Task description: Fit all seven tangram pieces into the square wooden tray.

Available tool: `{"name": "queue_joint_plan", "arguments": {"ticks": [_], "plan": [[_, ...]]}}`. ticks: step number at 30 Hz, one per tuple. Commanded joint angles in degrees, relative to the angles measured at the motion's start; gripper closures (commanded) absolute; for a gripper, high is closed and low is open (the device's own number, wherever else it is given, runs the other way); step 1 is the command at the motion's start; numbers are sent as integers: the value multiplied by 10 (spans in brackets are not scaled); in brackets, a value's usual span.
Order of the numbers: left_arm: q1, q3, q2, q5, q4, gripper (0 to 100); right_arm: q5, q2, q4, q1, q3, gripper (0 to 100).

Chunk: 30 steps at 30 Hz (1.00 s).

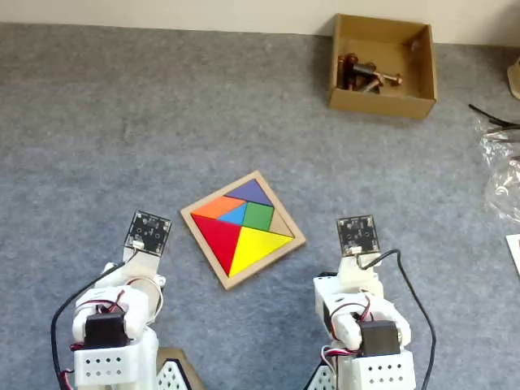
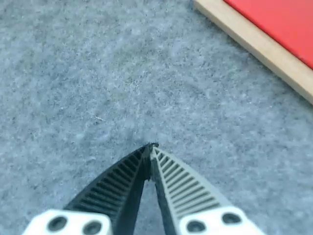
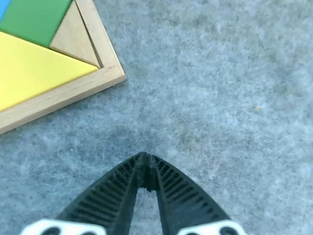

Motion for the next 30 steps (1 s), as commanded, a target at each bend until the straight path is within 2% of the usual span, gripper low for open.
{"name": "queue_joint_plan", "arguments": {"ticks": [1,9,30], "plan": [[-6,12,-4,4,4,985,-4,-4,2,-4,51,994],[-6,12,-4,4,4,985,-5,-4,2,22,51,994],[-6,12,-4,4,4,985,-4,-4,2,22,51,994]]}}
